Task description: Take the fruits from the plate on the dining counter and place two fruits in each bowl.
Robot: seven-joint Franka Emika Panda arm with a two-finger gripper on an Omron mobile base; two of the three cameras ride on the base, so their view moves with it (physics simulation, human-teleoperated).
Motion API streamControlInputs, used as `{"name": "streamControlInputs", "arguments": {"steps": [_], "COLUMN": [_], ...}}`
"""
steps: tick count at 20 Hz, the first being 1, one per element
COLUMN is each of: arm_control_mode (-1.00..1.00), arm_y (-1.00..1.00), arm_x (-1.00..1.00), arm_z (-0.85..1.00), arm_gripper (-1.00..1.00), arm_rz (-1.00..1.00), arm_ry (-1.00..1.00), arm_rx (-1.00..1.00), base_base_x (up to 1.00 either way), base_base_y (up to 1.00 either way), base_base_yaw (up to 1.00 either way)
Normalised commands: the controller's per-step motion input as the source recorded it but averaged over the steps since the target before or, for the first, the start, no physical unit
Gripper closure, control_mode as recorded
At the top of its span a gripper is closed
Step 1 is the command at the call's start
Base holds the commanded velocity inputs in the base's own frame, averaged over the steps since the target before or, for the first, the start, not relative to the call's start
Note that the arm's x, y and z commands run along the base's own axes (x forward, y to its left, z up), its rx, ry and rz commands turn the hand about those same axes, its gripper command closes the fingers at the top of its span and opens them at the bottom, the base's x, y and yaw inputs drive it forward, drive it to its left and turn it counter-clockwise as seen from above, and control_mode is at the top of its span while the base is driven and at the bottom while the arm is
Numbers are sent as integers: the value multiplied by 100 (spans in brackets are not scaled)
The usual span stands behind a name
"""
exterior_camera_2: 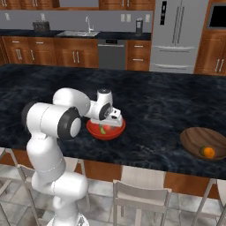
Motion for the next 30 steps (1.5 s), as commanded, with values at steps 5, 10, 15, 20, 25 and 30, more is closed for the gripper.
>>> {"name": "streamControlInputs", "arguments": {"steps": [5,10,15,20,25,30], "arm_control_mode": [-100,-100,-100,-100,-100,-100], "arm_y": [-1,-12,-22,19,52,22], "arm_x": [4,-25,-62,-100,-98,-93], "arm_z": [0,30,59,83,98,99], "arm_gripper": [-100,-100,-100,-100,-100,-100], "arm_rz": [0,-1,-4,-8,-7,0], "arm_ry": [-5,-10,-15,-8,-4,0], "arm_rx": [0,0,0,0,0,1], "base_base_x": [0,0,0,0,0,0], "base_base_y": [0,0,0,0,0,0], "base_base_yaw": [0,0,0,0,0,0]}}
